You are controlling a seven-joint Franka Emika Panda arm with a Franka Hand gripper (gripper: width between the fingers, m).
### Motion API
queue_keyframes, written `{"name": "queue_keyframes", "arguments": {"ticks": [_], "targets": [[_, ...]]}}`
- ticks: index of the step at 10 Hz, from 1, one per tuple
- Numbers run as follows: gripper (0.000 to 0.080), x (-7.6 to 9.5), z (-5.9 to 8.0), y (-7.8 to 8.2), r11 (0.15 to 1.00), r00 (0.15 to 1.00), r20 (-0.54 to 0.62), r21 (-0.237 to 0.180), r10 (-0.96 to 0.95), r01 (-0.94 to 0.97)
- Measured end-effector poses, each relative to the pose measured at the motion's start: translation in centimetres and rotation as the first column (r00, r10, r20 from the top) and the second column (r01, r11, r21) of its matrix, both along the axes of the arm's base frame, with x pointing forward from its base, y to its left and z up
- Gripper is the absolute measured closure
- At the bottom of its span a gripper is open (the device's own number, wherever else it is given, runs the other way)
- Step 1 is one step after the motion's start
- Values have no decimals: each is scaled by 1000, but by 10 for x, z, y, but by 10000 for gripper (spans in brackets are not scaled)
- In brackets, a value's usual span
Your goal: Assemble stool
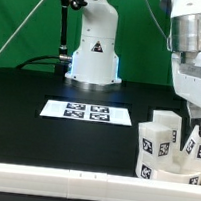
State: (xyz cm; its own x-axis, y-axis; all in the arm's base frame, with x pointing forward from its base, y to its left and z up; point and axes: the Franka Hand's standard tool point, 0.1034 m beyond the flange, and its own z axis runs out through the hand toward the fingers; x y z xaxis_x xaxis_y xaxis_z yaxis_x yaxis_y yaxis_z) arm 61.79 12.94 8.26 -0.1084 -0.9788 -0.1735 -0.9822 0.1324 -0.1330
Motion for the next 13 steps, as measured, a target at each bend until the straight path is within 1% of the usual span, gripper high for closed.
{"name": "queue_keyframes", "arguments": {"ticks": [2,3,5,7,11,13], "targets": [[456,0,0,-1,997,997,-11,13,-72,72],[456,0,0,0,988,988,-25,26,-152,152],[456,-1,0,5,966,966,-46,40,-253,255],[456,-1,0,5,934,935,-68,59,-349,353],[456,-1,-1,7,914,917,-83,81,-390,397],[456,-1,-1,7,926,928,-76,79,-364,370]]}}
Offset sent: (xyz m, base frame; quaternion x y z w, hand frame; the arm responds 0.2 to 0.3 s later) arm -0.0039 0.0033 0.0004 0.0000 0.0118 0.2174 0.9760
